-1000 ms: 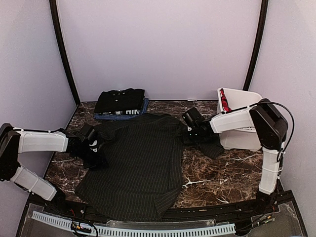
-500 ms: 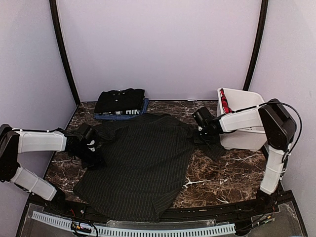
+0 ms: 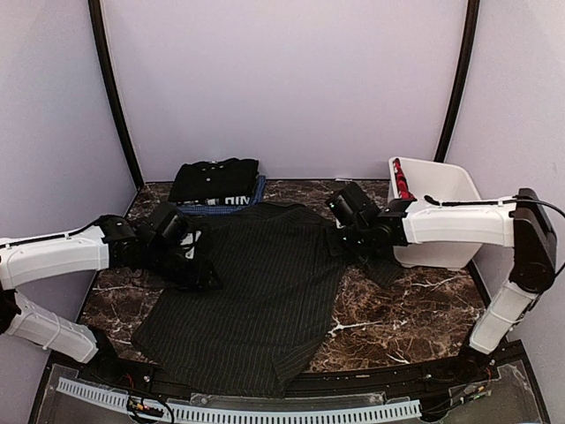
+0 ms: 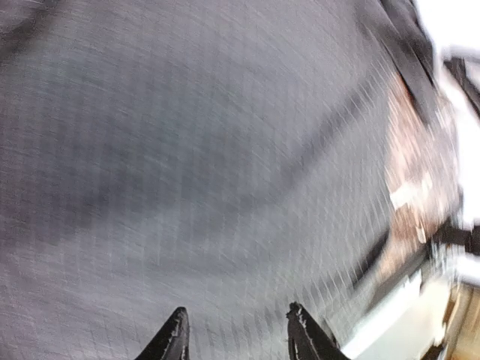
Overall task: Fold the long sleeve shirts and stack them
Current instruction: Smooth out the flattened shirt at the center of the board, then smooth out the corner of the shirt at the corner of the board.
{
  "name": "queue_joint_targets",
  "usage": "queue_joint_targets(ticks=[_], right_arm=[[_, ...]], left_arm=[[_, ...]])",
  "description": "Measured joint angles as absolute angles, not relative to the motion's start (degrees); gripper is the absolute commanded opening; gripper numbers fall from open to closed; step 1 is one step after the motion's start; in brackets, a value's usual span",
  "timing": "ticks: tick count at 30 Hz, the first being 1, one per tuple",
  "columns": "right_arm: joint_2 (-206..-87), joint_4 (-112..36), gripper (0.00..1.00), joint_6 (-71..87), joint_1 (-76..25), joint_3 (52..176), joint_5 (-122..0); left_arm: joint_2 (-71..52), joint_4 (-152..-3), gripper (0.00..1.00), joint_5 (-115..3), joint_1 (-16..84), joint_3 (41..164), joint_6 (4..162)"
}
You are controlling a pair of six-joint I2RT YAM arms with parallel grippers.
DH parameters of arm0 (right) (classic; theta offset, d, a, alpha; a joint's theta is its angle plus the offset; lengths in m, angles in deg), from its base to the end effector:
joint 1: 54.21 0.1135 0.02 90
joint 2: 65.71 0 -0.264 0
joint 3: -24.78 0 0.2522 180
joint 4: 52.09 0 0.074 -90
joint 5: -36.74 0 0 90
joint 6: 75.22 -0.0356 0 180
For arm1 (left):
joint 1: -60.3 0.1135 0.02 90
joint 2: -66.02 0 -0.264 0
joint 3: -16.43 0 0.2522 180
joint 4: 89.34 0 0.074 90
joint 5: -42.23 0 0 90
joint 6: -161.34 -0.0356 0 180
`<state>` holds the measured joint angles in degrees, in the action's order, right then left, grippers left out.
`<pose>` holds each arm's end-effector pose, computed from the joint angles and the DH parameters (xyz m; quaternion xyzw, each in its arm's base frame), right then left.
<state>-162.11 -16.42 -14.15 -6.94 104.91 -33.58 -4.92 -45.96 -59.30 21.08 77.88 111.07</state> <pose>0.2516 0.2547 0.2205 -0.0934 0.9284 0.0711 0.3525 0.1878 -0.1625 0.2346 0.0278 0.9433 -0.2749 0.1840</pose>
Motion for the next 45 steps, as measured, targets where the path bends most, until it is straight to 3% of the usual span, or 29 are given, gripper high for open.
queue_joint_targets(ticks=[2,4,6,16,23,32,39,45], right_arm=[[-159.4,-16.1,0.72,-14.5,-4.7,104.7,-31.1],[-155.5,-16.6,0.96,-14.7,-3.1,103.1,-29.1],[-151.0,-17.1,0.99,-16.0,-2.9,100.3,-27.2],[-134.4,-18.8,0.98,-22.8,-3.9,88.0,-20.3],[-130.1,-20.9,0.81,-22.9,-5.2,81.3,-23.3],[-121.9,-22.9,0.79,-24.2,-7.6,75.8,-26.2],[-122.4,-23.0,0.78,-25.3,-8.5,73.1,-29.5],[-122.6,-22.9,0.75,-26.4,-9.2,71.2,-30.5]], left_arm=[[-4.8,-46.4,0.44,-60.4,16.2,77.8,111.9],[-5.1,-47.2,0.44,-61.5,11.1,77.7,112.8],[-5.6,-48.3,0.44,-62.2,6.6,77.7,114.0],[-16.5,-55.6,0.45,-63.6,-10.4,77.7,120.6],[-23.7,-60.0,0.44,-63.6,-14.6,78.2,125.1],[-29.1,-63.3,0.43,-61.1,-16.2,80.5,130.5],[-30.7,-64.8,0.36,-58.4,-16.7,84.0,133.2],[-30.9,-66.4,0.24,-57.6,-17.7,85.6,134.0]])
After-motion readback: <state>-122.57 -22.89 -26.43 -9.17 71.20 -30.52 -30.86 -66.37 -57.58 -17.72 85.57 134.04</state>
